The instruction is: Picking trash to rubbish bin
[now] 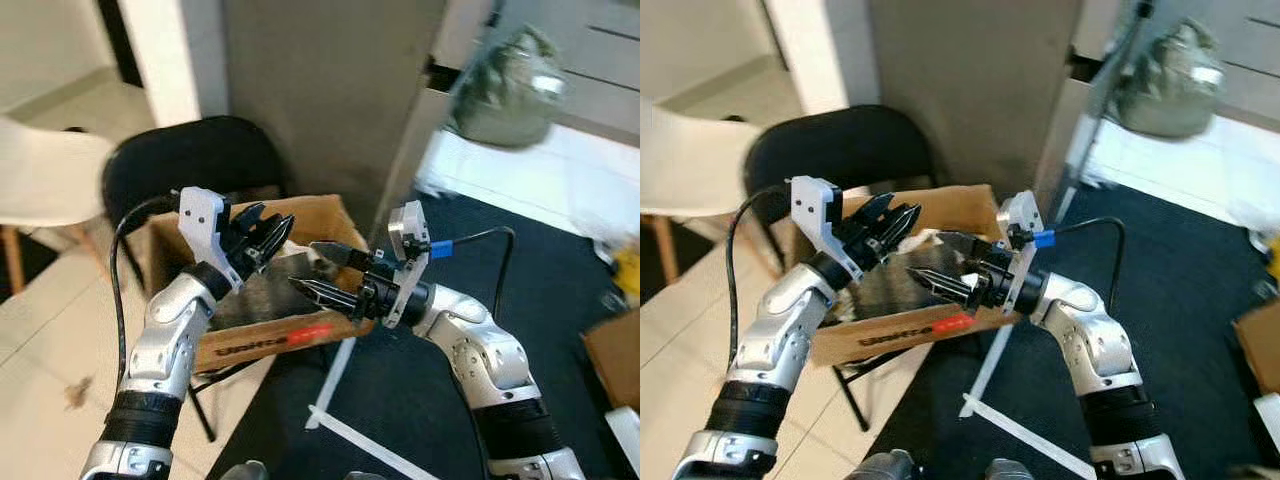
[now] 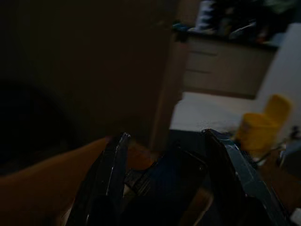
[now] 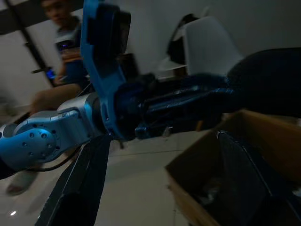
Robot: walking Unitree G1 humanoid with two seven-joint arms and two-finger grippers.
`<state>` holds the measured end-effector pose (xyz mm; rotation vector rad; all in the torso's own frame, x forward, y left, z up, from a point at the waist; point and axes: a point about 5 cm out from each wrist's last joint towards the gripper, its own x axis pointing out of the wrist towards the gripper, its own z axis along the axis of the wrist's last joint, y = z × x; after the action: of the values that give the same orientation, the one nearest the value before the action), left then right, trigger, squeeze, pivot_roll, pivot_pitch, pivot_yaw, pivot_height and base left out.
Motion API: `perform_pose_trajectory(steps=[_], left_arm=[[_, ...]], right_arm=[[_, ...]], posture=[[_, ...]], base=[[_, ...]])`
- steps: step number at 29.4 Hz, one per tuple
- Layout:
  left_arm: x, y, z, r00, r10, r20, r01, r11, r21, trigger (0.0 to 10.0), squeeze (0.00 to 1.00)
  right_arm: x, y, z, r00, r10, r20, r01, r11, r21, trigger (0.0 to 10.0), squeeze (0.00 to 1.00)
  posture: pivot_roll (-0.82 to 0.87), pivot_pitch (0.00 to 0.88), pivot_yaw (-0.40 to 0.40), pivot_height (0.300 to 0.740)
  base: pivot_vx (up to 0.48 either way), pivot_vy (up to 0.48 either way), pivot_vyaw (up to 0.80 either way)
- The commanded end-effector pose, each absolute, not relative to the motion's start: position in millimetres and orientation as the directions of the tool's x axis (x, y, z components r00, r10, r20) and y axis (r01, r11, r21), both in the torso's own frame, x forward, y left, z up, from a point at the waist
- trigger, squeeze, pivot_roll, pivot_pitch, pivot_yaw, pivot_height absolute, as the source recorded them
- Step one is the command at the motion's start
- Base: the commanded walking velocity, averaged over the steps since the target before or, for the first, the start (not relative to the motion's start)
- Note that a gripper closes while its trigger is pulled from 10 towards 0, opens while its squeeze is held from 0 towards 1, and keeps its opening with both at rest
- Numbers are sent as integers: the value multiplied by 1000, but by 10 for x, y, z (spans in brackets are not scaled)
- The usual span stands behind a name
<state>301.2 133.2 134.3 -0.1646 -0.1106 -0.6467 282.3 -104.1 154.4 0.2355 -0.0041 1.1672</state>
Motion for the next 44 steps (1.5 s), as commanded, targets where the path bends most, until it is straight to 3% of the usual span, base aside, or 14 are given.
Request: perform_pose_trajectory(steps=[1, 8, 11, 17, 24, 44], left_arm=[[2986, 1339, 1344, 795, -587, 151, 605, 786, -126, 10000, 0], [2928, 1425, 1303, 814, -564, 139, 581, 798, -158, 10000, 0], [2892, 1497, 1285, 826, -548, 130, 563, 809, -169, 10000, 0], [2871, 1559, 1279, 833, -539, 122, 553, 816, -170, 10000, 0], [2842, 1701, 1252, 851, -515, 104, 525, 831, -183, 10000, 0], [2867, 1884, 1222, 879, -467, 96, 477, 854, -206, 10000, 0]], right_arm=[[2817, -1063, 1540, 402, 907, 128, -910, 380, 167, 10000, 0], [2916, -1187, 1508, 492, 868, 67, -869, 484, 103, 10000, 0], [3036, -1463, 1459, 592, 806, -26, -805, 592, 41, 10000, 0], [3050, -1671, 1438, 609, 786, -102, -792, 610, -26, 10000, 0], [2907, -1734, 1531, 485, 873, -57, -871, 488, 59, 10000, 0], [2802, -1727, 1571, 385, 922, -40, -915, 387, 111, 10000, 0]], posture=[[24, 0, -27, 740], [34, 0, -29, 740], [34, 0, -24, 740], [37, 0, -20, 740], [38, 0, -14, 740], [34, 0, -12, 740]], base=[[0, 0, 763], [0, 0, 0], [0, 0, 0], [0, 0, 0], [0, 0, 0], [300, 0, 0]])
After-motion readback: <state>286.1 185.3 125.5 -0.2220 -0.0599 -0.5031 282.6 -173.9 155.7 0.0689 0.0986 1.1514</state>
